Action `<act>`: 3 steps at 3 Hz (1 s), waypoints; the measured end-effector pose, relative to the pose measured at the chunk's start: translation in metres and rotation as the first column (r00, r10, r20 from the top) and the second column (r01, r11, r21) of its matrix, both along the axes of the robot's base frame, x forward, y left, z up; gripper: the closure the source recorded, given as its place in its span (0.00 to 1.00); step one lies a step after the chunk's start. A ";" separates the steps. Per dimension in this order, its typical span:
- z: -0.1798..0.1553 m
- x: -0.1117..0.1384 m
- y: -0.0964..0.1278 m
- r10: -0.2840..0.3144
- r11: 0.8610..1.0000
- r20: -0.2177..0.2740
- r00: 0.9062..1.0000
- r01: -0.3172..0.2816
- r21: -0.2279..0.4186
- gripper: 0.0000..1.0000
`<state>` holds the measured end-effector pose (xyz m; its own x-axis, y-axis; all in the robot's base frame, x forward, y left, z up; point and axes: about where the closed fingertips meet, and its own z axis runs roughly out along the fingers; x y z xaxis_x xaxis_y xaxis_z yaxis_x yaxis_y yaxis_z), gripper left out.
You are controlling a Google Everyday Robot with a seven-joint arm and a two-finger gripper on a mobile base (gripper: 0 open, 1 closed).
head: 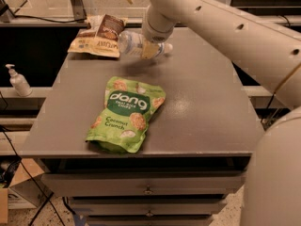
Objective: Move blue plastic bottle near brown chip bag
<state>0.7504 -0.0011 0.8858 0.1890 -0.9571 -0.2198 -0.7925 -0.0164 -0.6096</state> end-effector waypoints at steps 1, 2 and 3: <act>-0.011 0.012 0.017 0.022 1.000 -0.018 1.000 -0.022 -0.010 0.61; -0.021 0.021 0.031 0.040 0.999 -0.053 0.998 -0.040 -0.007 0.37; -0.025 0.018 0.043 0.076 0.997 -0.072 0.995 -0.077 -0.012 0.13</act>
Offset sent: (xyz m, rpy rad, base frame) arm 0.0307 0.0455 -0.0263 0.0010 0.0887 0.0583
